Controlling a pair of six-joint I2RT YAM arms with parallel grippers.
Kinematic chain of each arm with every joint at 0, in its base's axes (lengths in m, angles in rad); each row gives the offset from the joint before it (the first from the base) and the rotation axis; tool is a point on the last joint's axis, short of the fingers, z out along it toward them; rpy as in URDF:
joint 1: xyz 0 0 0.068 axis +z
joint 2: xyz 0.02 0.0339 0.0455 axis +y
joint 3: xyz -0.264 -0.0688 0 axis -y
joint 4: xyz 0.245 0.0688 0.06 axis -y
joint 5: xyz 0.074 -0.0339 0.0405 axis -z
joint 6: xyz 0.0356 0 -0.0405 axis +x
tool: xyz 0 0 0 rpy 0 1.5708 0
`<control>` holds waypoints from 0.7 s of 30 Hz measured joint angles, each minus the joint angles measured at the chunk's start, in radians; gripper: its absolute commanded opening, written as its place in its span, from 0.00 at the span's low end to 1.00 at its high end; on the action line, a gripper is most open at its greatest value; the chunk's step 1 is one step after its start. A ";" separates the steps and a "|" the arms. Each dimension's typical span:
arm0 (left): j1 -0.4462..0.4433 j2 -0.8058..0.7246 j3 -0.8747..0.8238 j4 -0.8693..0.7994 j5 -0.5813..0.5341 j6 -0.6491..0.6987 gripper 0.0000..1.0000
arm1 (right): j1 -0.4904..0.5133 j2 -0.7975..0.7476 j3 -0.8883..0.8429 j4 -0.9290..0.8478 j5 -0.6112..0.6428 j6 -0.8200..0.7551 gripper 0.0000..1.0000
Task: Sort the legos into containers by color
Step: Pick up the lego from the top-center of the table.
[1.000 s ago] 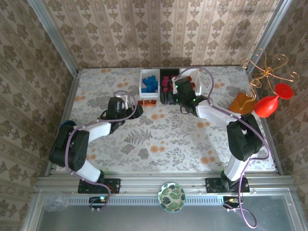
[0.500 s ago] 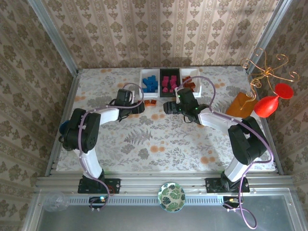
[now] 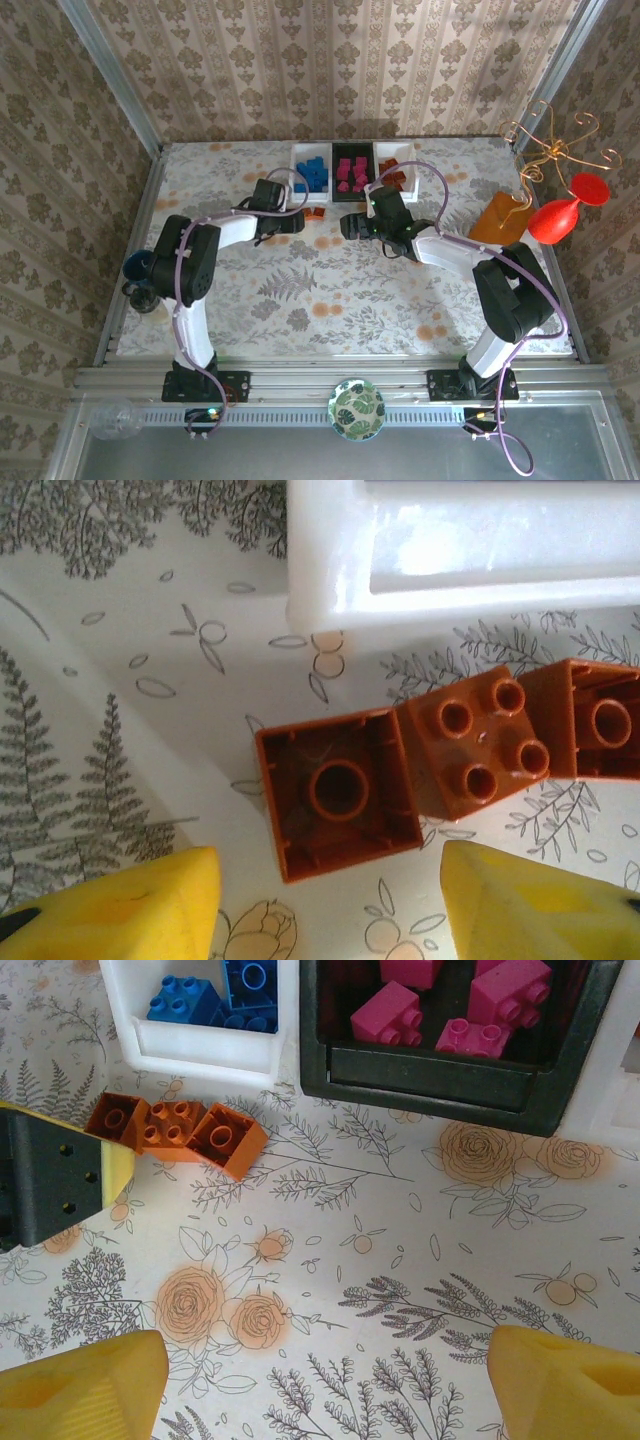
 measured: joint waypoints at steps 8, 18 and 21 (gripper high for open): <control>-0.010 0.068 0.097 -0.034 -0.027 0.026 0.48 | -0.003 0.000 -0.020 0.004 0.000 0.003 0.85; -0.044 0.007 0.024 -0.001 -0.087 0.041 0.35 | -0.006 -0.040 -0.070 0.007 0.003 0.015 0.85; -0.095 -0.100 -0.048 0.023 -0.093 0.040 0.34 | -0.011 -0.079 -0.116 0.019 0.027 0.020 0.85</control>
